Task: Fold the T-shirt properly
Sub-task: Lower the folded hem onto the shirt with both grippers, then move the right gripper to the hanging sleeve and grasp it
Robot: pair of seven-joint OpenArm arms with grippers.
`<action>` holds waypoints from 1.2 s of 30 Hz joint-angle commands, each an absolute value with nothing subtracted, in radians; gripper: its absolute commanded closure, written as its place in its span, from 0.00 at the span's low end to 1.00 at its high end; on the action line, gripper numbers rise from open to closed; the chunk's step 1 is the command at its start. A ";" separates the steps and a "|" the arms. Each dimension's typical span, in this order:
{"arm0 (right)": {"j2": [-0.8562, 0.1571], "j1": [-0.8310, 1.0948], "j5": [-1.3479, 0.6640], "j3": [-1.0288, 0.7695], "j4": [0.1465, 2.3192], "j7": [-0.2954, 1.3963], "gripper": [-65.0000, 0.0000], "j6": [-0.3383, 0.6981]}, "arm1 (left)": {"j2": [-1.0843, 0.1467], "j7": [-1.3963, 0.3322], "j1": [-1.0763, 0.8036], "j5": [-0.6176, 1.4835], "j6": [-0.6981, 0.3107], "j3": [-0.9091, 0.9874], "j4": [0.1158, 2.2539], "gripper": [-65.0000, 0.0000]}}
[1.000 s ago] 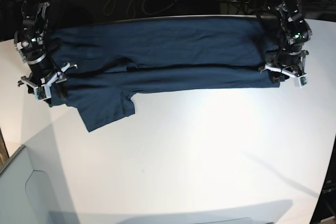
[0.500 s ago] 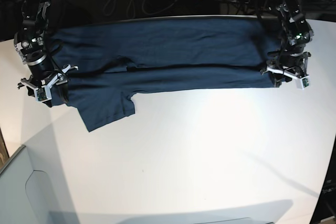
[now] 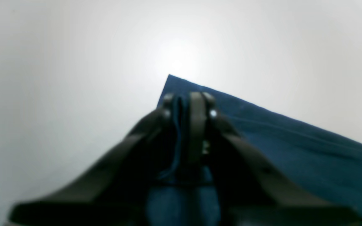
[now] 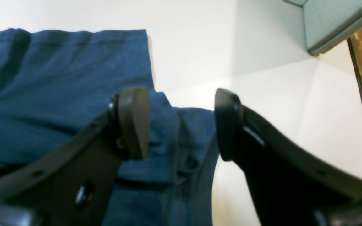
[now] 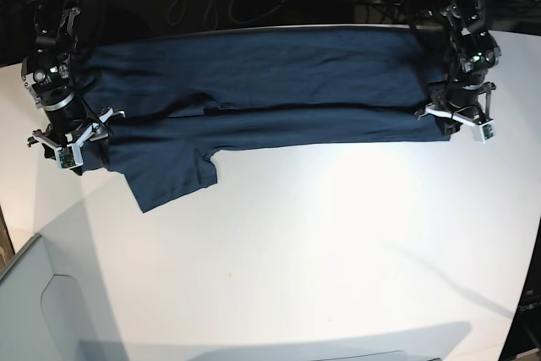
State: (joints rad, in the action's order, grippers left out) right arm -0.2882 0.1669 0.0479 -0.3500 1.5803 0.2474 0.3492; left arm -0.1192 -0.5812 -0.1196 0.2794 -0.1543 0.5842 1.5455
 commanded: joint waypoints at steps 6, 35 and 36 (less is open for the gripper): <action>-0.286 0.116 0.036 -0.355 1.600 0.226 0.51 0.349 | -0.131 -0.564 -0.114 0.285 -0.150 0.588 1.563 1.00; -0.226 -0.430 0.038 -0.168 0.944 0.499 0.35 0.349 | -0.131 -0.565 -0.114 0.283 -0.150 0.590 1.569 1.00; -0.226 -0.430 0.038 -0.168 0.929 0.492 0.35 0.349 | -0.131 -0.565 -0.114 0.283 -0.150 0.590 1.569 1.00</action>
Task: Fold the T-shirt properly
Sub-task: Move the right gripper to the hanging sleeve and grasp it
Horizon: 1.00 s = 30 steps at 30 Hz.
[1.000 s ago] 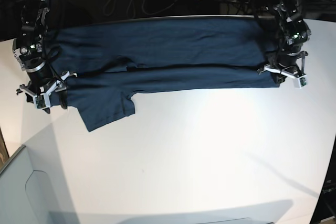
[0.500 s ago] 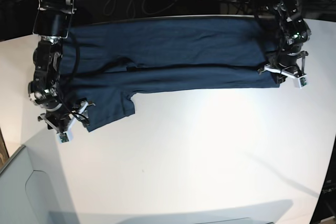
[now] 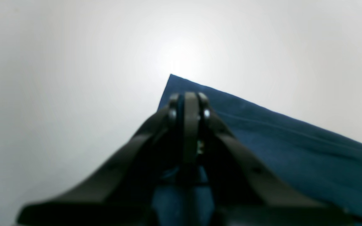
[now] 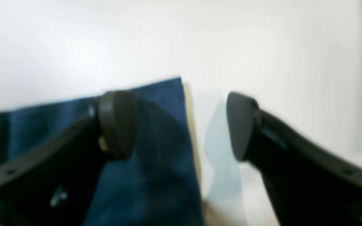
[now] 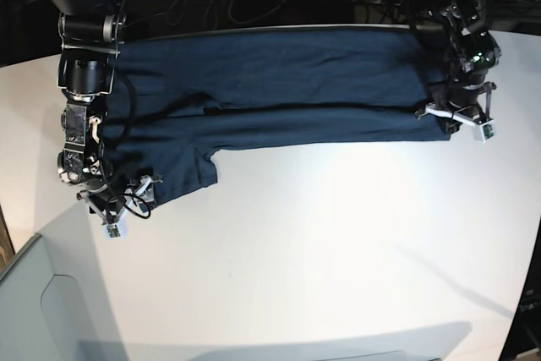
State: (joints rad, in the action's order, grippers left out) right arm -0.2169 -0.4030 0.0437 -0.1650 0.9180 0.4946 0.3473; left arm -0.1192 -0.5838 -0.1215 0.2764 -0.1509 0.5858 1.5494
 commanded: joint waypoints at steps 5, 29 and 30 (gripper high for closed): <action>-0.226 -0.403 0.038 -0.168 0.932 0.466 0.45 0.349 | -0.131 -0.565 -0.114 0.283 -0.150 0.590 1.567 1.00; -0.216 -0.259 0.039 -0.166 1.334 0.504 0.98 0.351 | -0.133 -0.565 -0.107 0.283 -0.150 0.588 1.563 1.00; -0.216 -0.278 0.039 -0.166 1.313 0.524 0.95 0.351 | -0.133 -0.565 -0.107 0.283 -0.150 0.588 1.563 1.00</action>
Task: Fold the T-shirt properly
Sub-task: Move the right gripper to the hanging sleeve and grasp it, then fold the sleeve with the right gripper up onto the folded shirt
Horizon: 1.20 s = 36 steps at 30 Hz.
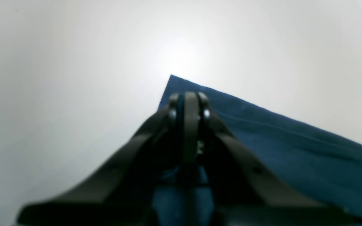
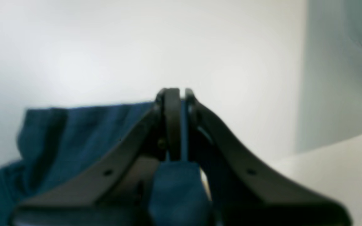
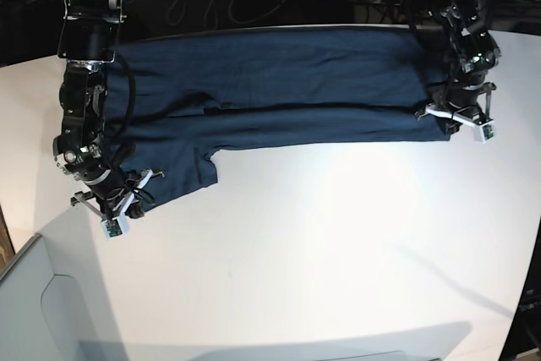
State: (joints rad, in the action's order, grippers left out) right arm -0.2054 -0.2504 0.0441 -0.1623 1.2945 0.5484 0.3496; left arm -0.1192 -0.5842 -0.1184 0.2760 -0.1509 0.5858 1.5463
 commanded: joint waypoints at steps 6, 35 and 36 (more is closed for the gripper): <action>-0.213 -0.375 0.038 -0.168 1.139 0.596 0.54 0.351 | -0.133 -0.565 -0.107 0.283 -0.150 0.585 1.563 1.00; -0.180 -0.380 0.038 -0.166 1.046 0.596 0.98 0.351 | -0.133 -0.564 -0.104 0.283 -0.150 0.584 1.561 1.00; -0.180 -0.369 0.038 -0.166 1.079 0.598 1.00 0.351 | -0.133 -0.564 -0.104 0.283 -0.150 0.585 1.561 1.00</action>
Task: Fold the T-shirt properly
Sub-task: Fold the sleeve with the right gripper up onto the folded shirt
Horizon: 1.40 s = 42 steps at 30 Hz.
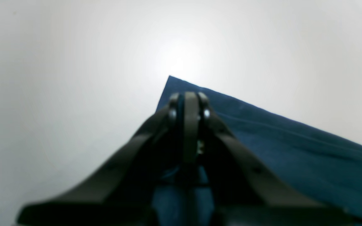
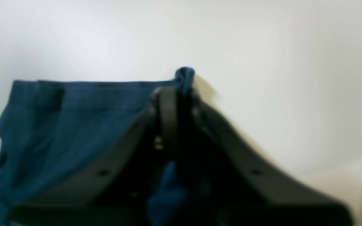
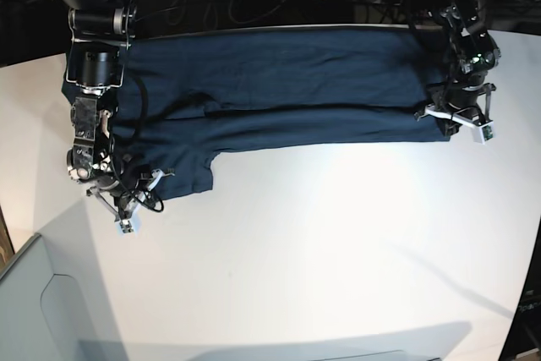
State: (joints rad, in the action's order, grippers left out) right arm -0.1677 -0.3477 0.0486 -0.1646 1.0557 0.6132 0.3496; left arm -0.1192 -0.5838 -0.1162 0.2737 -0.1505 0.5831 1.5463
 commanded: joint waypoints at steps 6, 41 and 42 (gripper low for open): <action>-0.182 -0.217 0.038 -0.166 1.405 0.611 1.00 0.351 | -0.133 -0.564 -0.104 0.283 -0.151 0.585 1.561 1.00; -0.254 0.559 0.036 -0.271 2.101 0.498 1.00 0.351 | -0.136 -0.568 -0.189 0.283 -0.156 0.590 1.736 1.00; -0.262 0.559 0.036 -0.271 2.101 0.498 1.00 0.351 | -0.134 -0.567 -0.200 0.283 -0.156 0.590 1.751 1.00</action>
State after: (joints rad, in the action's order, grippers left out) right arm -0.2535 0.5533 0.0452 -0.2665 2.0869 0.5198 0.3542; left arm -0.1230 -0.5953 -0.2073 0.2718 -0.1535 0.5877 1.7290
